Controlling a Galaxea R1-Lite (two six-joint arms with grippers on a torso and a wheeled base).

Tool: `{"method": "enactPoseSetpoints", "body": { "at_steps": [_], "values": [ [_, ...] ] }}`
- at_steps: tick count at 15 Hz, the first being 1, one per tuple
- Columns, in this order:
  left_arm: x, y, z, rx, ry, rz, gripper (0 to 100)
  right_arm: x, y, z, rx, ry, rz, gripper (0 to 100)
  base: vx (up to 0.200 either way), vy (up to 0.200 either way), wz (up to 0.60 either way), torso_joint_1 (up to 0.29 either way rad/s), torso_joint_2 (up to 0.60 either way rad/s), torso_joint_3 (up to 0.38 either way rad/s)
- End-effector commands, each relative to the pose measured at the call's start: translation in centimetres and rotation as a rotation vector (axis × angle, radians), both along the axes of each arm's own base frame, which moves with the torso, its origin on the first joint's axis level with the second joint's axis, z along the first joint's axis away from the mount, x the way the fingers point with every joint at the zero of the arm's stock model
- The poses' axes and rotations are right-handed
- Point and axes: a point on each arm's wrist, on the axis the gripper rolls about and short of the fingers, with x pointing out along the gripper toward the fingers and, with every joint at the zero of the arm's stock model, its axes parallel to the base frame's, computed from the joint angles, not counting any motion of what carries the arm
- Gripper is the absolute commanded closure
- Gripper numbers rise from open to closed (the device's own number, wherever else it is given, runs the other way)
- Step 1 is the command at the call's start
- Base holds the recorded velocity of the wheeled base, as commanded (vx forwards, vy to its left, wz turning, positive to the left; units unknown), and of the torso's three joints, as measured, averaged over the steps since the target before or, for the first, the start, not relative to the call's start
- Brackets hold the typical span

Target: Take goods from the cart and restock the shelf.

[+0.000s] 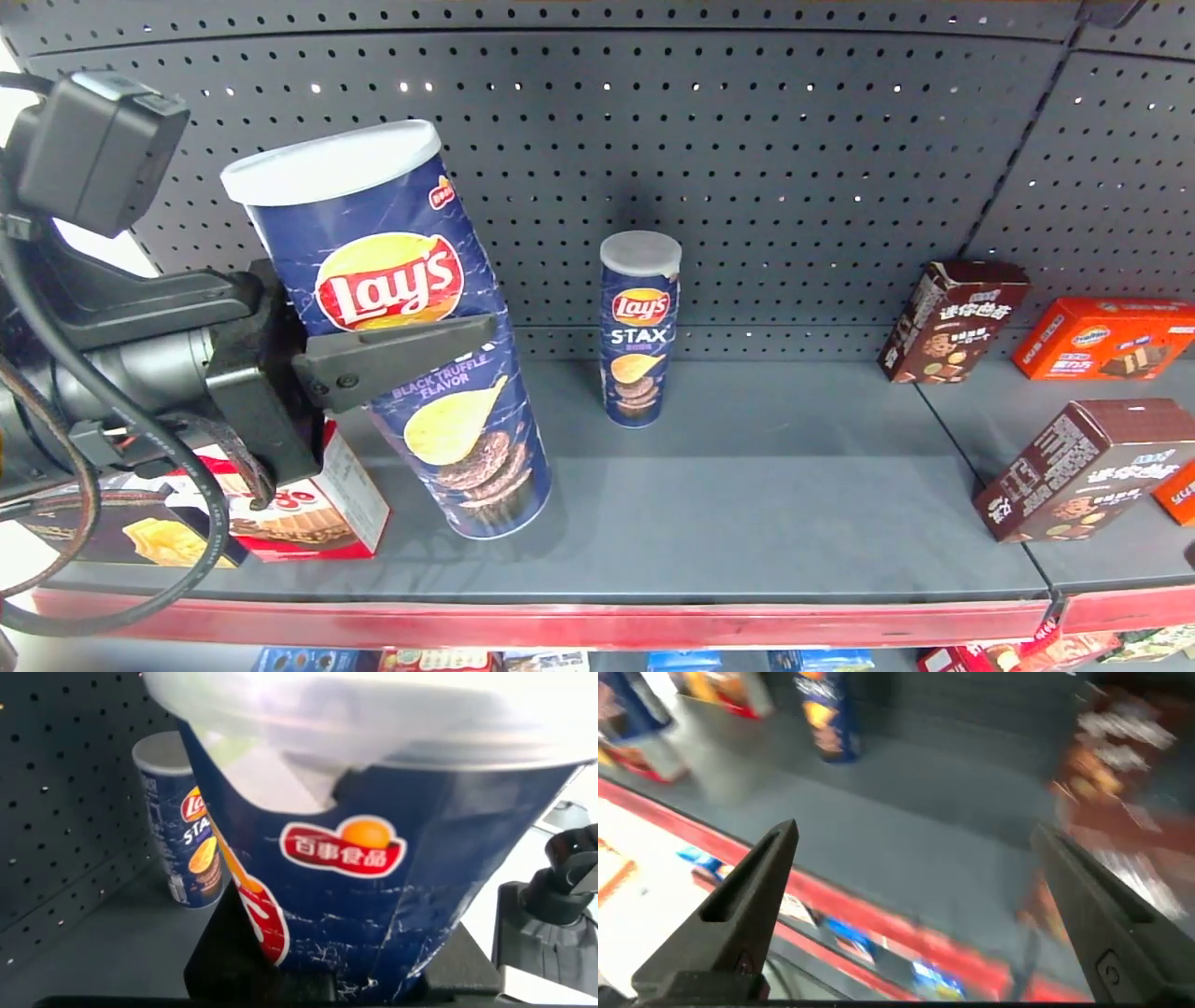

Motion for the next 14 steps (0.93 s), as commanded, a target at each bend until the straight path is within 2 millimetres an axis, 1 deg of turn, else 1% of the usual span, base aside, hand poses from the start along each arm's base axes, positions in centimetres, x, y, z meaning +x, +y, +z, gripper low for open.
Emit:
{"method": "enactPoseSetpoints", "body": {
  "at_steps": [1,2,3,4,5,6,7,8,10,11,12,13,14],
  "values": [
    [0.2,-0.1,0.0,0.000,0.003,0.000,100,4.9,2.1,0.5,-0.021,0.080,0.104,0,0.000,0.000,0.00,0.000,0.00,0.000],
    [0.4,-0.1,-0.1,-0.002,0.014,-0.001,100,6.4,2.7,0.8,-0.026,0.088,0.107,0,0.000,0.000,0.00,0.000,0.00,0.000],
    [0.7,-0.2,-0.1,-0.002,0.017,0.001,100,8.8,3.5,1.4,-0.025,0.082,0.113,0,0.000,0.000,0.00,0.000,0.00,0.000],
    [1.2,-0.4,-0.2,0.002,0.023,0.004,100,10.4,4.1,1.4,-0.024,0.070,0.118,0,0.000,0.000,0.00,0.000,0.00,0.000],
    [1.5,-0.5,-0.1,-0.001,0.020,0.004,100,12.3,4.7,0.8,-0.039,0.056,0.119,0,0.000,0.000,0.00,0.000,0.00,0.000],
    [1.5,-0.5,0.0,-0.002,0.017,0.004,100,12.8,4.8,0.7,-0.043,0.049,0.118,0,0.000,0.000,0.00,0.000,0.00,0.000],
    [2.0,-0.7,0.1,-0.002,0.017,0.004,100,16.0,5.9,-0.5,-0.054,-0.003,0.120,0,0.000,0.000,0.00,0.000,0.00,0.000],
    [2.1,-0.7,0.1,-0.003,0.016,0.004,100,17.6,6.6,-0.8,-0.047,-0.031,0.132,0,0.000,0.000,0.00,0.000,0.00,0.000],
    [2.1,-0.7,0.0,-0.001,0.019,0.005,100,19.5,7.8,-0.6,-0.051,-0.012,0.157,0,0.000,0.000,0.00,0.000,0.00,0.000],
    [2.1,-0.7,0.0,-0.001,0.020,0.006,100,20.0,8.1,-0.3,-0.055,0.001,0.180,0,0.000,0.000,0.00,0.000,0.00,0.000],
    [2.0,-0.6,-0.1,0.000,0.021,0.007,100,20.7,8.6,0.5,-0.051,0.012,0.256,0,0.000,0.000,0.00,0.000,0.00,0.000],
    [1.9,-0.6,-0.1,0.000,0.023,0.007,100,21.4,8.9,1.4,-0.050,0.016,0.288,0,0.000,0.000,0.00,0.000,0.00,0.000],
    [1.9,-0.5,-0.1,0.000,0.021,0.009,100,22.1,9.2,1.6,-0.053,0.026,0.293,0,0.000,0.000,0.00,0.000,0.00,0.000]
  ]
}}
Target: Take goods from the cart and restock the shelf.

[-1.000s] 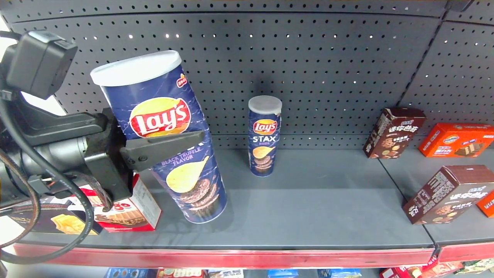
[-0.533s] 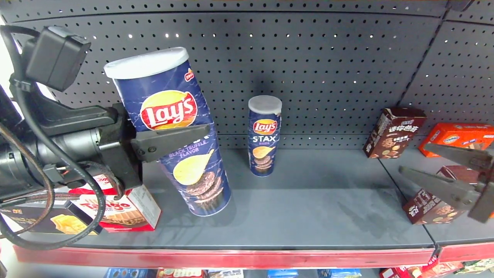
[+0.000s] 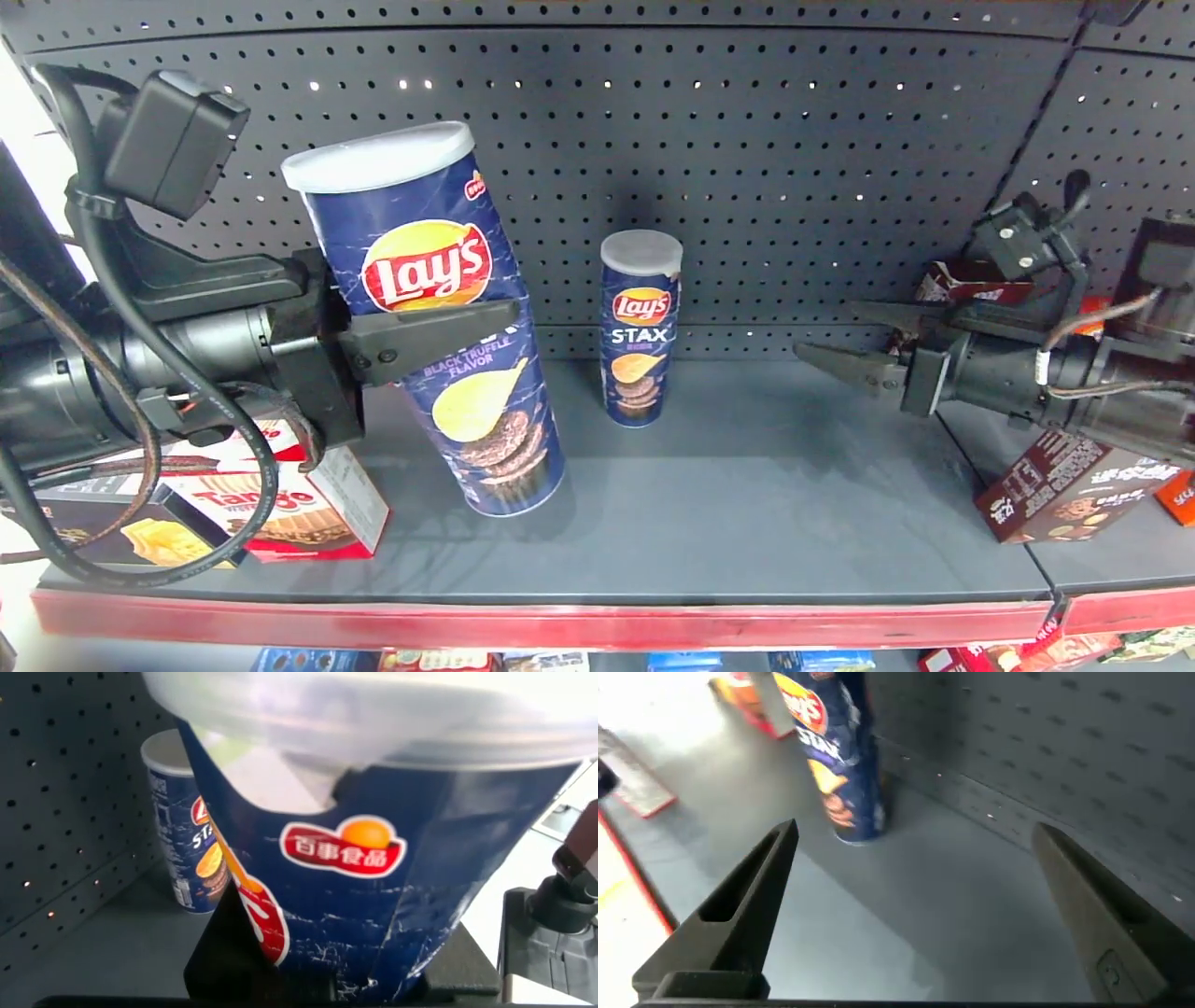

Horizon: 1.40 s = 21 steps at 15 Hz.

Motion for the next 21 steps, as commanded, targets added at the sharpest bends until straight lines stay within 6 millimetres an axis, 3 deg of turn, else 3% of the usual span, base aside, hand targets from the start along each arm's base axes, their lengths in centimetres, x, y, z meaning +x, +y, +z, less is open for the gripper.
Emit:
{"method": "enactPoseSetpoints", "body": {
  "at_steps": [1,5,7,8,10,14,21],
  "values": [
    [-0.1,0.1,0.0,0.000,0.001,0.001,100,3.9,1.7,0.4,-0.011,0.030,0.034,0,0.000,0.000,0.00,0.000,0.00,0.000],
    [-0.1,0.1,-0.1,0.001,0.004,0.001,100,8.2,3.5,-0.8,-0.043,0.004,0.114,0,0.000,0.000,0.00,0.000,0.00,0.000],
    [-0.1,0.1,-0.1,0.002,0.006,0.001,100,8.4,3.8,-0.8,-0.041,-0.002,0.134,0,0.000,0.000,0.00,0.000,0.00,0.000],
    [-0.1,0.1,-0.3,0.004,0.011,0.003,100,9.7,5.6,-1.5,-0.031,-0.016,0.216,0,0.000,0.000,0.00,0.000,0.00,0.000],
    [-0.1,0.1,-0.5,0.006,0.016,0.004,100,10.9,6.5,-2.2,-0.019,-0.045,0.260,0,0.000,0.000,0.00,0.000,0.00,0.000],
    [-0.3,0.4,-0.7,0.007,0.020,0.012,100,12.6,7.7,-4.1,-0.005,-0.090,0.363,0,0.000,0.000,0.00,0.000,0.00,0.000],
    [-0.3,0.4,-0.7,0.007,0.023,0.012,100,14.0,8.9,-5.9,0.006,-0.113,0.490,0,0.000,0.000,0.00,0.000,0.00,0.000]
  ]
}}
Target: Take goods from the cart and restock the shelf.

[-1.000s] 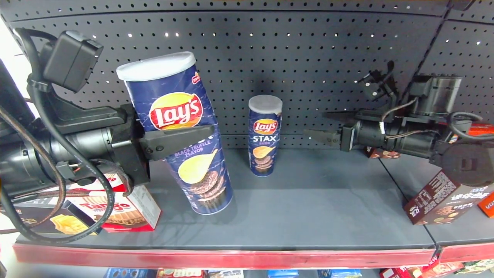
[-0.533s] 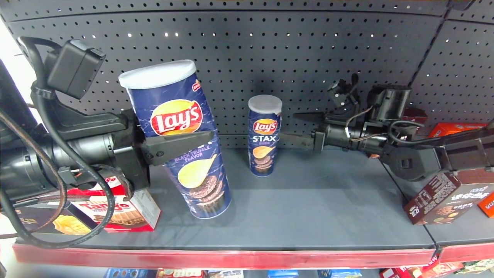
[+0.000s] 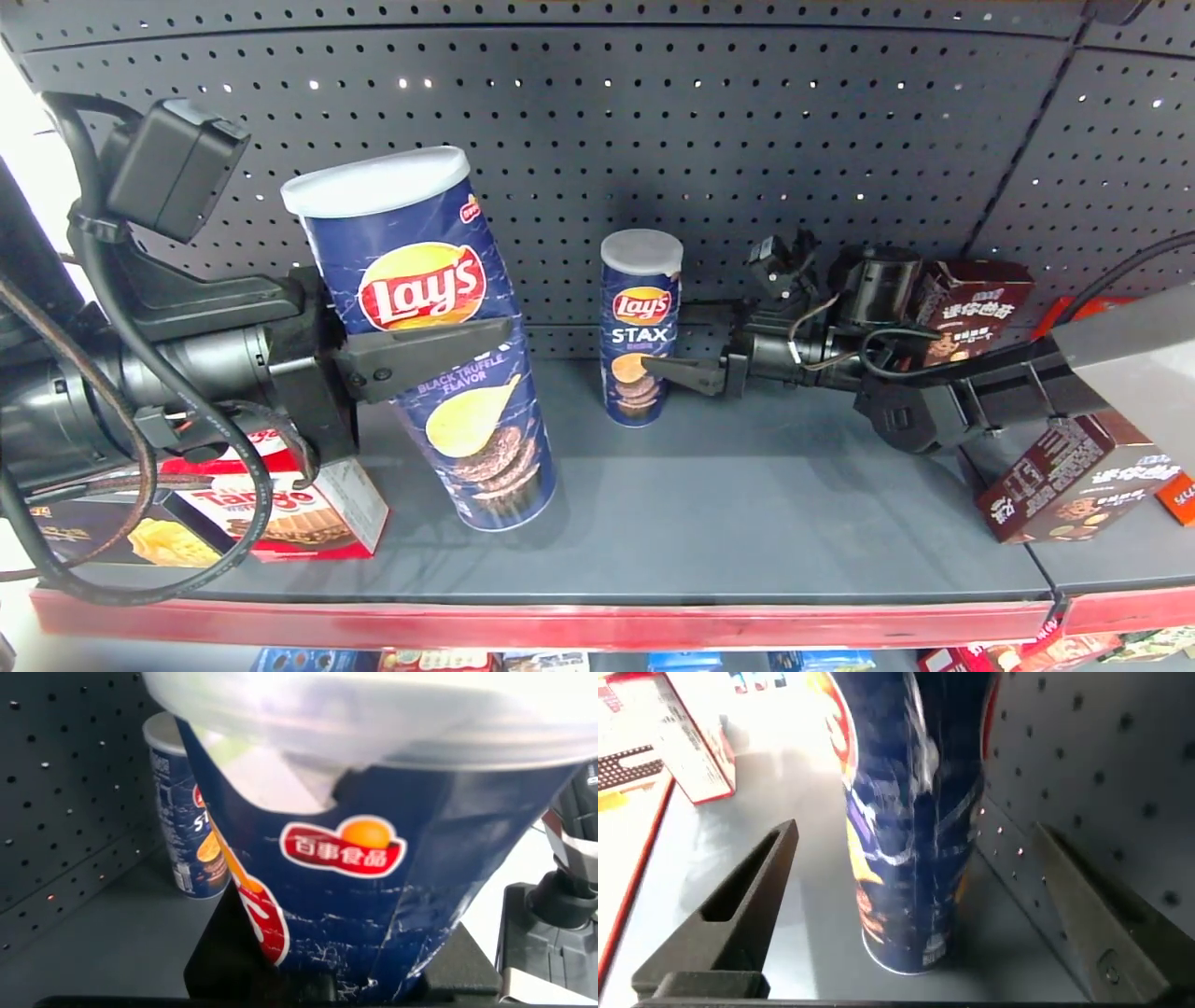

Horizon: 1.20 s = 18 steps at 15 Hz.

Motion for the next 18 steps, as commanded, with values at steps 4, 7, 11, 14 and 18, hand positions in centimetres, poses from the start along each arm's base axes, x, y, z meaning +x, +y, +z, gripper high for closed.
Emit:
{"method": "enactPoseSetpoints", "body": {
  "at_steps": [4,7,11,14,18],
  "values": [
    [0.0,0.0,0.0,-0.001,-0.001,0.002,100,1.1,1.7,-0.9,0.003,-0.003,0.027,0,0.000,0.000,0.00,0.000,0.00,0.000],
    [0.0,0.0,-0.1,0.000,0.002,0.004,100,1.2,3.1,-1.6,0.001,0.003,0.051,0,0.000,0.000,0.00,0.000,0.00,0.000],
    [-0.3,0.1,-0.6,0.006,0.019,0.003,100,1.8,3.4,-2.4,0.000,0.005,0.053,100,0.000,0.000,0.00,0.000,0.00,0.000],
    [-0.5,0.2,-0.5,0.004,0.015,0.003,100,2.0,4.0,-2.7,0.002,-0.005,0.059,100,0.000,0.000,0.00,0.000,0.00,0.000],
    [-0.8,0.4,-0.3,0.001,0.008,0.008,100,1.8,4.0,-2.5,0.007,-0.017,0.059,100,0.000,0.000,0.00,0.000,0.00,0.000]
  ]
}}
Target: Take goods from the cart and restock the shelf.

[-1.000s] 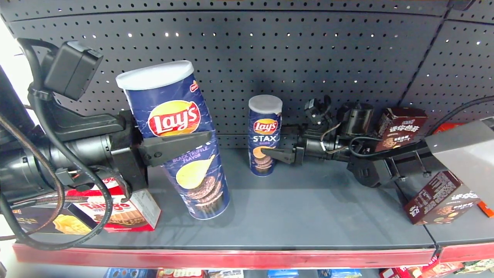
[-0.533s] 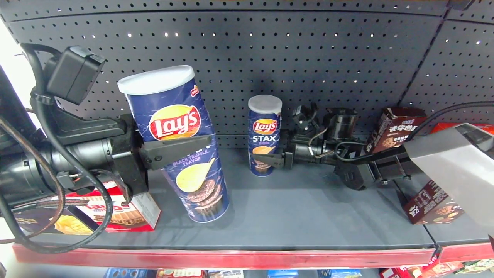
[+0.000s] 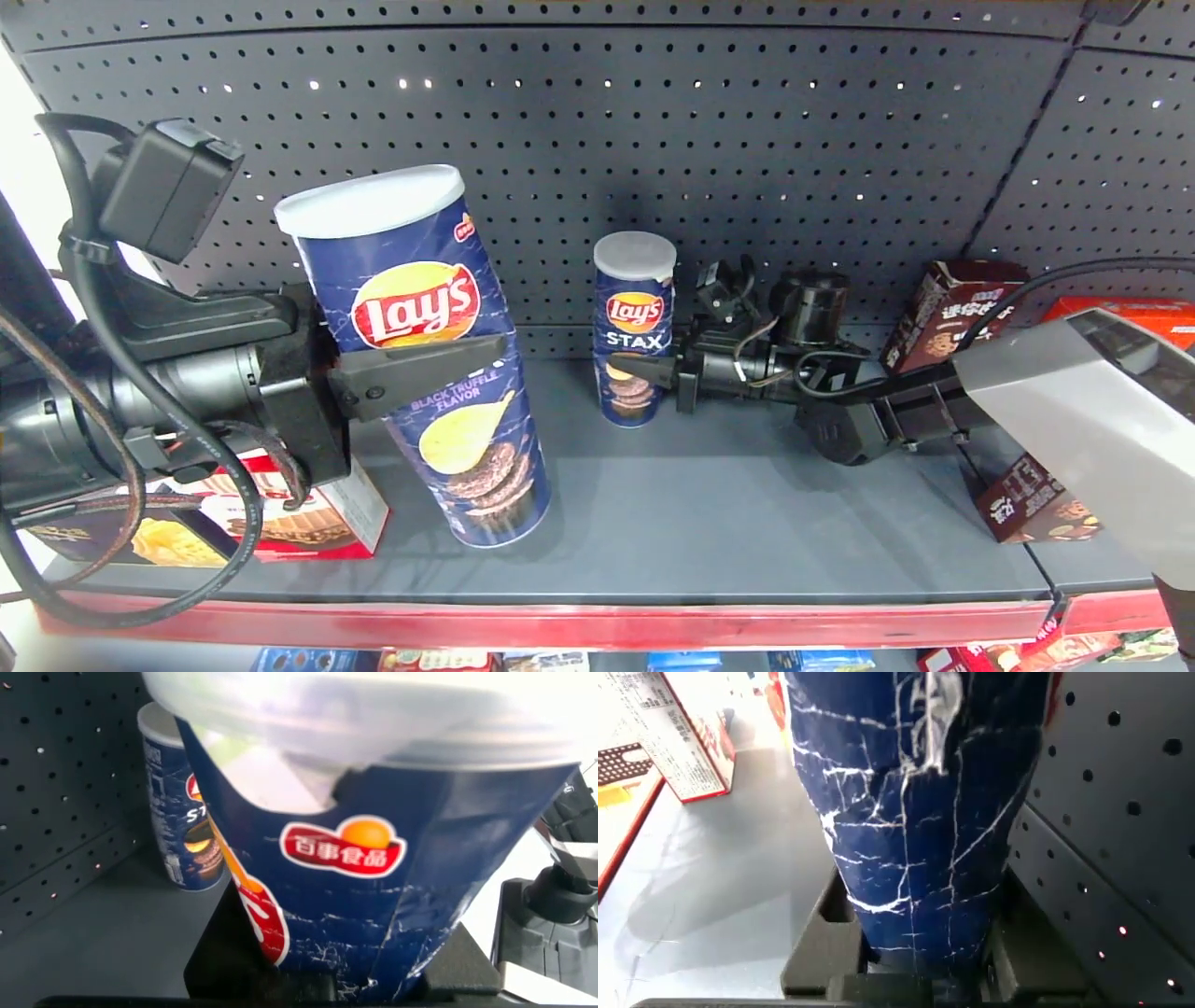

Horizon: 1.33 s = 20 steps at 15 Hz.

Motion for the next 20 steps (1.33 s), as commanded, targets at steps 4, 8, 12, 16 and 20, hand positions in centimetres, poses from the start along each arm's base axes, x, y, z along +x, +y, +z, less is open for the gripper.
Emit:
{"method": "enactPoseSetpoints", "body": {
  "at_steps": [4,8,12,16,20],
  "values": [
    [-0.2,0.1,0.2,-0.004,-0.008,0.006,100,-1.4,-0.9,2.3,0.034,-0.067,-0.006,100,0.000,0.000,0.00,0.000,0.00,0.000],
    [-0.5,0.2,0.3,-0.007,-0.013,0.013,100,-6.4,-2.0,4.3,0.027,-0.042,0.020,100,0.000,0.000,0.00,0.000,0.00,0.000],
    [-0.6,0.3,0.3,-0.006,-0.011,0.013,100,-12.6,-2.9,5.7,0.033,0.033,0.039,100,0.000,0.000,0.00,0.000,0.00,0.000],
    [-0.6,0.2,0.3,-0.006,-0.010,0.012,100,-15.3,-4.2,3.3,0.007,0.082,0.040,100,0.000,0.000,0.00,0.000,0.00,0.000],
    [-0.6,0.2,0.3,-0.005,-0.008,0.013,100,-15.2,-4.3,-0.3,-0.004,0.100,0.034,100,0.000,0.000,0.00,0.000,0.00,0.000]
  ]
}}
